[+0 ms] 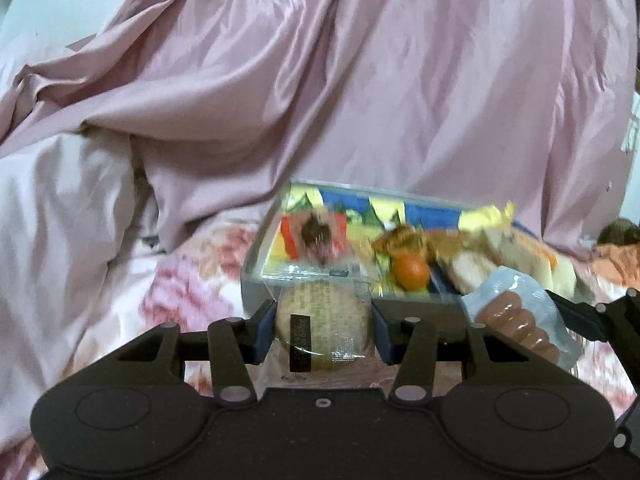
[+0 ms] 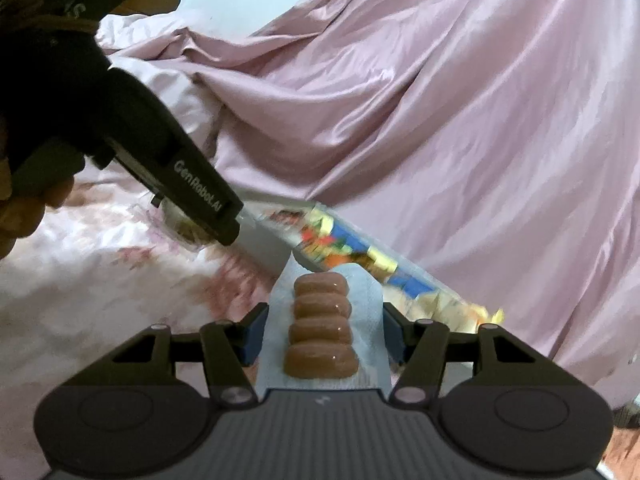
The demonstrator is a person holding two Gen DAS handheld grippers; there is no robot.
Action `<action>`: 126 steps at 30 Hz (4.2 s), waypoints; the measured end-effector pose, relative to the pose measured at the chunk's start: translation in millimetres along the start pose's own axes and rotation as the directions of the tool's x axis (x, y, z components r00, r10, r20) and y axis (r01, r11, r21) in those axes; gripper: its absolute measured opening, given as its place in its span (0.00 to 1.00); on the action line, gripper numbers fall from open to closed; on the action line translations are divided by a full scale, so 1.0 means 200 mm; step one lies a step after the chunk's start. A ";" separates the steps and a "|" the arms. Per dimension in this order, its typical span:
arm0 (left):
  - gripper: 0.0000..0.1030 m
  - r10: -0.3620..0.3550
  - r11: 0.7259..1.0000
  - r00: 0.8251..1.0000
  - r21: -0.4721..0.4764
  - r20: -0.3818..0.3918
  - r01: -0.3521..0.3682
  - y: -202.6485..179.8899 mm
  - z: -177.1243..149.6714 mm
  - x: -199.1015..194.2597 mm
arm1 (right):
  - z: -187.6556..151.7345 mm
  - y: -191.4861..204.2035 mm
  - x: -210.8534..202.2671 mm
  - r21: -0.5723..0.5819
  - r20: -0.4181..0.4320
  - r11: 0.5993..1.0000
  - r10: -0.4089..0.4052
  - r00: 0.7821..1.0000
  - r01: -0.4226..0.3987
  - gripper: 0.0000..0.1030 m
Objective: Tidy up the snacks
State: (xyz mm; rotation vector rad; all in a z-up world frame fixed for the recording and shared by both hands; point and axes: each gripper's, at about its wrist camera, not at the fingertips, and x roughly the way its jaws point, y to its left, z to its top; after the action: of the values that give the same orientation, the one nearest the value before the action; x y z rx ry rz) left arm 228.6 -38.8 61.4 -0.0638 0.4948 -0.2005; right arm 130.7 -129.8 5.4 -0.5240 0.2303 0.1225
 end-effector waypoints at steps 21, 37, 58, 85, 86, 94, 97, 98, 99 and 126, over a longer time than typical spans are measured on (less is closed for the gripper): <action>0.50 -0.023 0.999 0.999 -0.035 -0.029 0.022 -0.08 0.26 0.44 | 0.10 -0.32 0.39 0.056 0.027 0.996 -0.074 0.997 0.072 0.62; 0.50 -0.011 1.000 0.999 -0.009 -0.048 0.010 -0.14 0.25 0.56 | 0.04 -0.41 0.53 0.153 -0.010 0.986 -0.062 0.998 0.063 0.62; 0.91 0.011 0.999 1.000 -0.041 -0.027 -0.012 -0.14 0.26 0.54 | 0.02 -0.47 0.57 0.230 -0.048 0.973 -0.015 0.999 0.025 0.80; 0.99 0.098 0.995 0.988 -0.045 0.116 -0.094 -0.08 0.20 -0.15 | 0.13 -0.63 -0.05 0.394 0.065 0.917 -0.097 0.993 0.064 1.00; 0.99 0.101 0.994 0.988 -0.043 0.119 -0.097 -0.08 0.19 -0.17 | 0.13 -0.63 -0.08 0.399 0.064 0.914 -0.099 0.993 0.065 1.00; 0.99 0.124 0.992 0.984 -0.031 0.130 -0.121 -0.06 0.10 -0.39 | 0.13 -0.62 -0.23 0.430 0.055 0.899 -0.112 0.992 0.078 1.00; 0.99 0.133 0.991 0.983 -0.025 0.130 -0.131 -0.05 0.05 -0.46 | 0.12 -0.61 -0.30 0.452 0.046 0.889 -0.113 0.992 0.080 1.00; 0.99 0.135 0.991 0.983 -0.024 0.127 -0.133 -0.05 0.03 -0.49 | 0.12 -0.60 -0.32 0.459 0.042 0.885 -0.113 0.993 0.081 1.00; 0.99 0.136 0.991 0.983 -0.022 0.123 -0.134 -0.04 0.01 -0.51 | 0.12 -0.60 -0.34 0.465 0.037 0.881 -0.112 0.993 0.081 1.00; 0.99 0.177 0.984 0.979 0.000 0.098 -0.178 0.10 -0.42 -0.86 | -0.04 -0.28 -0.70 0.521 -0.044 0.851 -0.047 0.998 0.063 1.00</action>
State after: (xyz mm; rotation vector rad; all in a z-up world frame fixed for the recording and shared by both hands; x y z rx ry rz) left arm 43.9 14.2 64.8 -0.0201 0.3997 -0.0247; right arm 4.3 -190.3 59.6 0.0144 0.2655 -0.0079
